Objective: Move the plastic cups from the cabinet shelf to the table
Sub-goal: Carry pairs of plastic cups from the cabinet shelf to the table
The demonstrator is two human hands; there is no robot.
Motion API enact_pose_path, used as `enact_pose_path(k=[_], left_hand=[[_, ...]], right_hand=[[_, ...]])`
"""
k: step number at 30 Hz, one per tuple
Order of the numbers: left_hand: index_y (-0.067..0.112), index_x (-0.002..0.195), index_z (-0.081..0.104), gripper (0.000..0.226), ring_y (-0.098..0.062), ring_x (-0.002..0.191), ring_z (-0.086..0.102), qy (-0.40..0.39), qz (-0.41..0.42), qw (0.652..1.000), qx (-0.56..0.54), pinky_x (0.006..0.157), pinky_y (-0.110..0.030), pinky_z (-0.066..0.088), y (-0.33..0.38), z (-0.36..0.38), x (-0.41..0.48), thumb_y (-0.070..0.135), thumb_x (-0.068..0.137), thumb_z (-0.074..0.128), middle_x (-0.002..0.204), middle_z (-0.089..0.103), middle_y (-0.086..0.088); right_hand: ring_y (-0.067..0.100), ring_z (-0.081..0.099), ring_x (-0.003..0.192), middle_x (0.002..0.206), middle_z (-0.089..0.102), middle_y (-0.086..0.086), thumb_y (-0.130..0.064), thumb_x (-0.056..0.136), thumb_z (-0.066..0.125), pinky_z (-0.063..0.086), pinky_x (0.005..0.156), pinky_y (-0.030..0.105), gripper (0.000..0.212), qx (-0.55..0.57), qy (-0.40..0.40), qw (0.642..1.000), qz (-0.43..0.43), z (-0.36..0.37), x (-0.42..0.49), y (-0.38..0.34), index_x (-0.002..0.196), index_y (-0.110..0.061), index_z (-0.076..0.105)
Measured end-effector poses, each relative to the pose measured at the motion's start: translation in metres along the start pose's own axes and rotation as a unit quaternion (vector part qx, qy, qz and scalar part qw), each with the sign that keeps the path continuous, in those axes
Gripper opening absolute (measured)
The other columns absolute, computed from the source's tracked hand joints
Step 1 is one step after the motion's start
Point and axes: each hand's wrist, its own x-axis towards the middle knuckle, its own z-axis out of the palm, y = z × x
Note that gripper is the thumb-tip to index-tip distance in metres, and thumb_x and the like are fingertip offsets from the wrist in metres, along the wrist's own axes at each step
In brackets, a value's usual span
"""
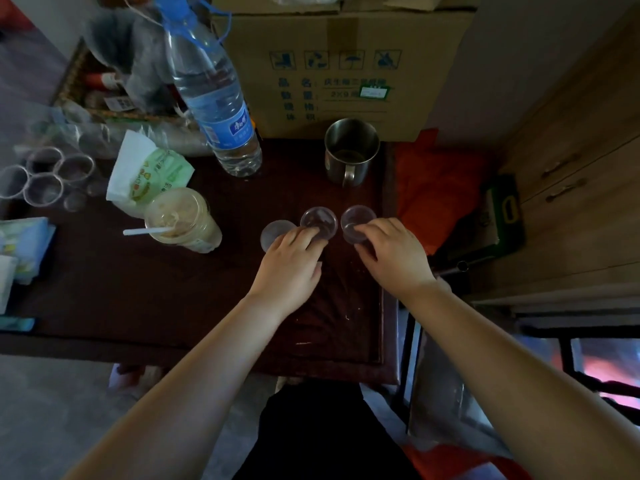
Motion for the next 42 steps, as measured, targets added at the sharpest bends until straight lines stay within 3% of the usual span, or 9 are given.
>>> enact_pose_path(k=[4,13,23,26,29,33,37,42], left_hand=[[0.014,0.131,0.047,0.047,-0.02,0.127,0.041,0.044,0.015,0.999,-0.018,0.103,-0.036,0.034,0.009,-0.035,-0.001,0.033,0.088,0.054,0.135,0.049,-0.002],[0.013,0.138,0.039,0.056,-0.02,0.132,0.034,0.095,0.145,0.984,-0.037,0.107,-0.037,0.029,0.027,-0.154,-0.028,0.045,0.092,0.039,0.141,0.043,-0.004],[0.021,0.143,0.03,0.068,-0.017,0.137,0.023,0.062,0.317,0.944,-0.062,0.111,-0.037,0.018,0.09,-0.226,-0.109,0.059,0.088,0.017,0.149,0.033,-0.001],[0.022,0.144,0.027,0.066,-0.015,0.139,0.018,0.023,0.382,0.922,-0.062,0.112,-0.036,0.015,0.127,-0.231,-0.14,0.056,0.087,0.021,0.152,0.027,0.0],[0.02,0.144,0.029,0.065,-0.017,0.14,0.018,0.007,0.437,0.898,-0.056,0.113,-0.038,0.015,0.167,-0.231,-0.181,0.054,0.088,0.024,0.153,0.027,-0.002],[0.016,0.141,0.035,0.068,-0.022,0.138,0.024,0.001,0.51,0.856,-0.087,0.112,-0.038,0.018,0.229,-0.223,-0.265,0.055,0.087,0.022,0.15,0.032,-0.007],[0.016,0.141,0.034,0.06,-0.023,0.139,0.022,-0.008,0.583,0.804,-0.113,0.113,-0.042,0.018,0.291,-0.207,-0.379,0.051,0.092,0.033,0.151,0.031,-0.007],[0.02,0.143,0.029,0.064,-0.021,0.141,0.018,-0.048,0.697,0.705,-0.123,0.115,-0.04,0.013,0.35,-0.193,-0.523,0.053,0.088,0.032,0.153,0.026,-0.004]], right_hand=[[0.023,0.055,0.105,0.115,0.062,0.004,-0.03,0.091,0.055,0.048,0.082,0.034,0.037,-0.011,0.034,0.998,0.042,-0.03,-0.014,-0.019,0.121,-0.01,0.057],[0.023,0.033,0.132,0.144,0.042,0.005,-0.059,0.089,0.027,0.03,0.106,0.036,0.071,-0.06,0.108,0.967,0.221,-0.122,-0.08,-0.114,0.142,-0.012,0.035],[0.02,0.028,0.137,0.148,0.037,0.006,-0.066,0.086,0.024,0.028,0.111,0.039,0.079,-0.113,0.247,0.901,0.338,-0.187,-0.218,-0.229,0.144,-0.012,0.029],[0.024,0.033,0.134,0.144,0.041,0.01,-0.062,0.086,0.032,0.03,0.11,0.039,0.079,-0.126,0.306,0.865,0.378,-0.197,-0.27,-0.256,0.143,-0.007,0.03],[0.023,0.033,0.133,0.145,0.04,0.01,-0.058,0.086,0.035,0.023,0.109,0.029,0.077,-0.13,0.36,0.819,0.426,-0.202,-0.331,-0.287,0.144,-0.007,0.027],[0.021,0.034,0.133,0.144,0.041,0.008,-0.061,0.086,0.038,0.021,0.108,0.025,0.078,-0.157,0.368,0.765,0.505,-0.199,-0.432,-0.342,0.143,-0.008,0.031],[0.025,0.035,0.133,0.143,0.042,0.012,-0.05,0.087,0.05,0.019,0.11,0.028,0.07,-0.195,0.351,0.7,0.591,-0.192,-0.552,-0.415,0.14,-0.006,0.037],[0.019,0.024,0.139,0.151,0.031,0.007,-0.067,0.081,0.018,0.017,0.113,0.032,0.084,-0.228,0.286,0.601,0.711,-0.176,-0.683,-0.517,0.146,-0.014,0.024]])
